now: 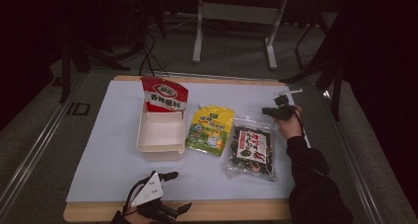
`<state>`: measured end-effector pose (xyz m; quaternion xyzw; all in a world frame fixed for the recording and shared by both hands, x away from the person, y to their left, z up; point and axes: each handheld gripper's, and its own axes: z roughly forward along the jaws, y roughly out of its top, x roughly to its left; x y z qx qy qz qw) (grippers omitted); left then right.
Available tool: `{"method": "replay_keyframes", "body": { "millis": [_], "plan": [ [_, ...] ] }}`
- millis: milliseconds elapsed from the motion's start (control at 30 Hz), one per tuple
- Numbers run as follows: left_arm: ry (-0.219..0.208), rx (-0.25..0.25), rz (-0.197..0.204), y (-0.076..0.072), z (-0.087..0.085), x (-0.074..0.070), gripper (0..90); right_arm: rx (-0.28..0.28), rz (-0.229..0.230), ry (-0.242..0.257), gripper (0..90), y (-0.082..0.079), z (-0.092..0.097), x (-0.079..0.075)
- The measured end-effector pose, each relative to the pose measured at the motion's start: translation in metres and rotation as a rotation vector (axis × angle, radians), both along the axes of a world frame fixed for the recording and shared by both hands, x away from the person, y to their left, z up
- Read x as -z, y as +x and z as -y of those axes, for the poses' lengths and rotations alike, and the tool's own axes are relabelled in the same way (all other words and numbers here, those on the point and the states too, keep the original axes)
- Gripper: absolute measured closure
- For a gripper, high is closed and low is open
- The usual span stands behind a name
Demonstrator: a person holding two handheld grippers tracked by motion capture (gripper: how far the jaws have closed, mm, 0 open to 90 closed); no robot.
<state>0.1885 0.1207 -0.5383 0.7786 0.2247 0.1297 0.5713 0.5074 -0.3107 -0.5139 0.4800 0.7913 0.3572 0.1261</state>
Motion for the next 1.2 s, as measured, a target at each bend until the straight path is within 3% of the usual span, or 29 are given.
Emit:
{"method": "replay_keyframes", "body": {
  "millis": [133, 267, 433, 767, 900, 1033, 1200],
  "plan": [
    [0.000, -0.002, -0.002, 0.000, 0.000, 0.000, 3.0, 0.023, -0.058, -0.015, 89.8, 0.010, 0.002, 0.012],
    [0.000, -0.004, -0.002, 0.000, -0.001, 0.000, 3.0, -0.011, -0.089, -0.022, 89.9, 0.004, 0.001, 0.021],
    [0.004, 0.000, -0.001, 0.000, 0.000, 0.000, 3.0, -0.073, -0.077, -0.012, 89.9, -0.016, 0.001, 0.024],
    [0.003, 0.004, 0.007, -0.001, 0.002, -0.001, 3.0, -0.104, -0.085, 0.013, 89.9, -0.057, 0.007, 0.025],
    [0.004, 0.005, 0.006, -0.001, 0.002, -0.001, 3.0, -0.108, -0.060, 0.032, 89.7, -0.070, 0.013, 0.023],
    [0.009, 0.004, 0.011, 0.000, 0.003, -0.002, 3.0, -0.078, 0.001, 0.064, 83.0, -0.078, 0.023, 0.005],
    [0.002, 0.003, 0.008, 0.000, 0.003, -0.002, 3.0, -0.083, 0.064, 0.085, 74.7, -0.098, 0.039, -0.017]
  ]
}}
